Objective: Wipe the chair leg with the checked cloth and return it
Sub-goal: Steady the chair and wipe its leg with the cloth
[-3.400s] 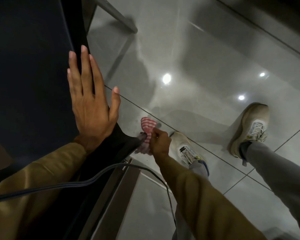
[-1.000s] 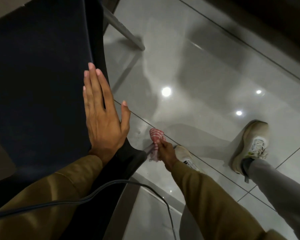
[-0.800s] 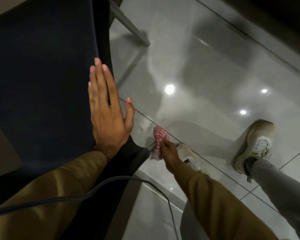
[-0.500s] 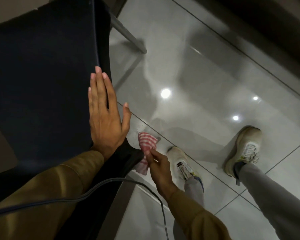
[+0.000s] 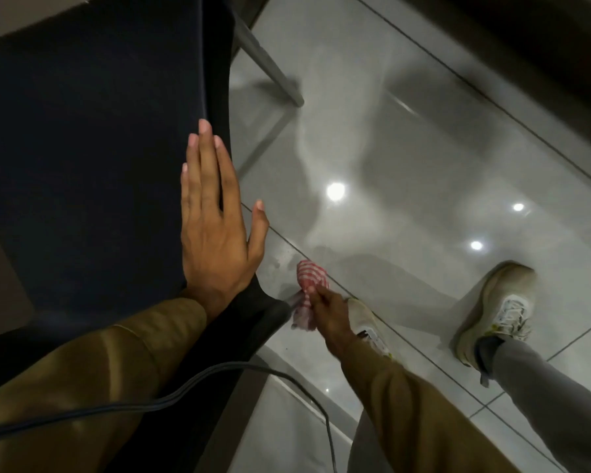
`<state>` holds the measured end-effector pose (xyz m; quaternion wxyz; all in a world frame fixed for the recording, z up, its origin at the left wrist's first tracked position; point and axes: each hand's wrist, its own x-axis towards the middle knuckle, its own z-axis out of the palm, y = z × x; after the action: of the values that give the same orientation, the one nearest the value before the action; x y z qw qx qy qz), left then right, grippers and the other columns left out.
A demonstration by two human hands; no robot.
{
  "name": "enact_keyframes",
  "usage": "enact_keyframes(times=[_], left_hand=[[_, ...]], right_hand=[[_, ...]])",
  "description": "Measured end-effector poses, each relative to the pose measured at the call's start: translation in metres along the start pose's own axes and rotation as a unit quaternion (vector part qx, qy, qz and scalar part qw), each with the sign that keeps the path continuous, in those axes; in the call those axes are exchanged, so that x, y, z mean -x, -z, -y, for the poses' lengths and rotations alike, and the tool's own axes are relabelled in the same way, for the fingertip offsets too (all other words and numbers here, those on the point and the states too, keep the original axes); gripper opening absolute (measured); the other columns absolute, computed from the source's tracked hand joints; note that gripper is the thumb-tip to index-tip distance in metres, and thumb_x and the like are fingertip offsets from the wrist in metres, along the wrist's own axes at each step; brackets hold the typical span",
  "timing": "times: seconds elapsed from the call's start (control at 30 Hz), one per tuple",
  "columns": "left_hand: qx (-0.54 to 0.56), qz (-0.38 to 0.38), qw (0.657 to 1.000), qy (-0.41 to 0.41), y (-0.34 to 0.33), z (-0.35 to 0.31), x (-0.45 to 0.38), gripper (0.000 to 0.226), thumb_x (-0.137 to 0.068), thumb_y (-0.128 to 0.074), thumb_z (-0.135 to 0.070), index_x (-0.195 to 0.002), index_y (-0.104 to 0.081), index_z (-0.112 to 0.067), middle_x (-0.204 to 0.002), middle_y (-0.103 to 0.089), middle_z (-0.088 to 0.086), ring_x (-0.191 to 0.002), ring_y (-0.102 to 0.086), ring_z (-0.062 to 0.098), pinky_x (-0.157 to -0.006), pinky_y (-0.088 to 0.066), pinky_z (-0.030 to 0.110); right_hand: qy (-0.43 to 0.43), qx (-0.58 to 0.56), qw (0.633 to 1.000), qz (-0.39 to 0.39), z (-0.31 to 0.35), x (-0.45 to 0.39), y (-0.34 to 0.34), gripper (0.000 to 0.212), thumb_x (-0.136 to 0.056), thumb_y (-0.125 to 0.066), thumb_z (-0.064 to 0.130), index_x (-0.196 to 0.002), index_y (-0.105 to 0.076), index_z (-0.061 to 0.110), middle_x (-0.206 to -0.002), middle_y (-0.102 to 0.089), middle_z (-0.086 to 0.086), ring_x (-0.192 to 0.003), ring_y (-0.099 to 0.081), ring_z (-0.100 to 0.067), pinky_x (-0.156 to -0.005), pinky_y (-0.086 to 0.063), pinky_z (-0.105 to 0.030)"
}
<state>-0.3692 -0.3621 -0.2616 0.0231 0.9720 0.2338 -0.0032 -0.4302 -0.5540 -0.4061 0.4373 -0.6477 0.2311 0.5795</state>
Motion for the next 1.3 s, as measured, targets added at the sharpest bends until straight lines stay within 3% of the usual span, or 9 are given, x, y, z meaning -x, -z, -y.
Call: enact_keyframes(times=[0.23, 0.37, 0.53, 0.67, 0.73, 0.83, 1.03, 1.17, 1.3], left_hand=[[-0.003, 0.018, 1.000, -0.013, 0.010, 0.002, -0.009, 0.087, -0.106, -0.048, -0.038, -0.172, -0.009, 0.004, -0.182, -0.001, 0.022, -0.172, -0.004, 0.036, -0.141, -0.003, 0.043], [0.009, 0.066, 0.998, 0.003, 0.006, -0.001, 0.010, 0.086, -0.106, -0.048, -0.037, -0.172, -0.010, 0.003, -0.183, -0.001, 0.019, -0.172, -0.005, 0.034, -0.141, -0.011, 0.046], [0.028, 0.081, 0.996, -0.002, 0.019, 0.011, -0.022, 0.082, -0.108, -0.037, -0.040, -0.173, -0.006, -0.002, -0.184, 0.001, 0.014, -0.172, -0.006, 0.030, -0.140, -0.016, 0.047], [0.030, 0.091, 0.995, 0.022, 0.031, 0.016, -0.073, 0.080, -0.108, -0.032, -0.040, -0.173, -0.005, -0.002, -0.184, 0.001, 0.014, -0.172, -0.003, 0.028, -0.140, -0.015, 0.047], [0.037, 0.095, 0.994, 0.028, 0.032, 0.017, -0.100, 0.079, -0.109, -0.031, -0.039, -0.174, -0.004, -0.003, -0.184, 0.002, 0.012, -0.172, -0.001, 0.026, -0.141, -0.013, 0.047], [0.039, 0.101, 0.993, 0.039, 0.032, 0.017, -0.131, 0.079, -0.109, -0.028, -0.042, -0.174, -0.002, -0.005, -0.184, 0.004, 0.010, -0.172, 0.002, 0.024, -0.141, -0.008, 0.046], [0.026, 0.108, 0.994, 0.020, 0.031, 0.026, -0.156, 0.080, -0.109, -0.030, -0.047, -0.174, -0.006, -0.007, -0.185, 0.000, 0.009, -0.172, -0.003, 0.024, -0.141, -0.009, 0.046], [0.034, 0.116, 0.992, 0.020, 0.031, 0.029, -0.183, 0.080, -0.109, -0.027, -0.050, -0.175, -0.007, -0.010, -0.185, -0.003, 0.006, -0.172, -0.004, 0.021, -0.141, -0.009, 0.045], [0.052, 0.118, 0.991, 0.034, 0.028, 0.027, -0.213, 0.078, -0.108, -0.027, -0.050, -0.175, -0.013, -0.012, -0.184, -0.011, 0.003, -0.171, -0.009, 0.018, -0.141, -0.008, 0.043]], right_hand=[[0.080, 0.066, 0.994, 0.044, 0.044, 0.066, 0.020, 0.026, -0.109, -0.055, 0.013, -0.125, -0.072, 0.002, -0.121, -0.076, -0.016, -0.110, -0.070, -0.022, -0.083, -0.054, -0.006], [0.071, 0.097, 0.989, 0.081, 0.054, 0.084, 0.036, 0.026, -0.106, -0.061, 0.015, -0.120, -0.078, 0.002, -0.113, -0.080, -0.008, -0.101, -0.072, -0.013, -0.092, -0.056, -0.018], [0.120, 0.055, 0.991, 0.024, 0.101, 0.094, 0.055, 0.024, -0.105, -0.062, 0.027, -0.120, -0.081, 0.022, -0.113, -0.084, -0.001, -0.110, -0.078, -0.020, -0.105, -0.060, -0.040], [0.138, -0.016, 0.990, -0.038, 0.131, 0.087, 0.070, 0.023, -0.107, -0.059, 0.013, -0.114, -0.081, 0.014, -0.109, -0.084, -0.006, -0.096, -0.078, -0.009, -0.103, -0.058, -0.048], [0.144, -0.041, 0.987, -0.057, 0.150, 0.077, 0.075, 0.023, -0.108, -0.057, 0.012, -0.114, -0.079, 0.009, -0.107, -0.083, -0.006, -0.096, -0.078, -0.013, -0.101, -0.057, -0.054], [0.168, -0.070, 0.982, -0.053, 0.187, 0.058, 0.078, 0.028, -0.108, -0.057, 0.020, -0.129, -0.074, 0.011, -0.119, -0.080, -0.011, -0.118, -0.073, -0.031, -0.108, -0.055, -0.051], [0.227, -0.089, 0.970, -0.025, 0.275, 0.031, 0.074, 0.032, -0.108, -0.056, 0.025, -0.136, -0.071, 0.020, -0.126, -0.079, 0.000, -0.120, -0.073, -0.016, -0.110, -0.056, -0.035], [0.267, -0.061, 0.962, -0.012, 0.330, 0.017, 0.061, 0.033, -0.109, -0.053, 0.030, -0.139, -0.066, 0.024, -0.120, -0.076, 0.012, -0.111, -0.074, 0.000, -0.101, -0.060, -0.021], [0.313, -0.025, 0.949, -0.010, 0.363, 0.010, 0.037, 0.036, -0.112, -0.048, 0.026, -0.143, -0.064, 0.016, -0.124, -0.074, 0.002, -0.113, -0.072, -0.008, -0.100, -0.058, -0.016]])
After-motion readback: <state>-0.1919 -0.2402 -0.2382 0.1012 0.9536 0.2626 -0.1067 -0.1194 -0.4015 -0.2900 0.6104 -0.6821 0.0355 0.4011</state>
